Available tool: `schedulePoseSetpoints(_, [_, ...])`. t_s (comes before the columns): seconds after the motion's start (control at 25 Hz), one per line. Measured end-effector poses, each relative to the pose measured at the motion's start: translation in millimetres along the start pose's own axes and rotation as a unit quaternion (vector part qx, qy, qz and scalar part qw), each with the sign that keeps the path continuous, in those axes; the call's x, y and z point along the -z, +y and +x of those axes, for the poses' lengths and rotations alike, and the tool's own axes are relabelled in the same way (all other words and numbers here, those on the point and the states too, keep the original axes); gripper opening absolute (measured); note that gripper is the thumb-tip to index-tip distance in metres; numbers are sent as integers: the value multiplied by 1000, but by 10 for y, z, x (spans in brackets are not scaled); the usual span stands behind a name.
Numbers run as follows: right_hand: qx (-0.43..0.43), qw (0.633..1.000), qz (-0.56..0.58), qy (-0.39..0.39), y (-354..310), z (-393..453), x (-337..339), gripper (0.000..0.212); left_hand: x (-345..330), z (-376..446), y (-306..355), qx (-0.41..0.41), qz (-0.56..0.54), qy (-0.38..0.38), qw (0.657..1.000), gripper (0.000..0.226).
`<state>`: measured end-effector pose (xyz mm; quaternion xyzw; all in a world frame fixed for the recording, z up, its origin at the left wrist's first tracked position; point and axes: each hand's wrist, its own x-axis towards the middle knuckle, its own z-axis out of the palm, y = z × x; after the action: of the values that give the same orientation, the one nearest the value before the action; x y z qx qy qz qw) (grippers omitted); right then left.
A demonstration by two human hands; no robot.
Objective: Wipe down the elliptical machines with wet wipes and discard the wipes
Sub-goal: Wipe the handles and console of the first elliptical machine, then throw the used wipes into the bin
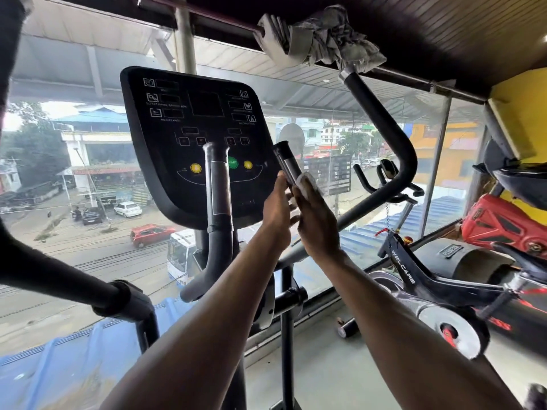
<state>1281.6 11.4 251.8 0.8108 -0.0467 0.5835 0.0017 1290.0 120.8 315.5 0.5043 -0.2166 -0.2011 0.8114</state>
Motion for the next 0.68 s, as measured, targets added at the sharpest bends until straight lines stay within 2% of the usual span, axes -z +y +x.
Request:
schedulePoseSetpoints(0.08, [-19,999,20,-22,-64,-126,149,47,23,-125,-104,10,24,2,1000,23])
schedulePoseSetpoints(0.16, [-102,988,108,-29,-195,-190,394,31,26,-260,-198,18,36,-11,999,17])
schedulePoseSetpoints(0.28, [-268,939,206,-70,-410,-327,831,30,13,-521,-358,24,76,-37,996,23])
schedulePoseSetpoints(0.36, [-340,902,251,-93,-531,-534,1061,35,18,-692,-541,30,102,-63,992,24])
schedulePoseSetpoints(0.52, [-462,867,175,-64,-692,-1133,1541,36,34,-1210,-1014,87,89,-156,980,17])
schedulePoseSetpoints(0.68, [-554,830,58,17,-1180,-2012,2527,31,-133,-2190,-1561,192,40,-269,943,17])
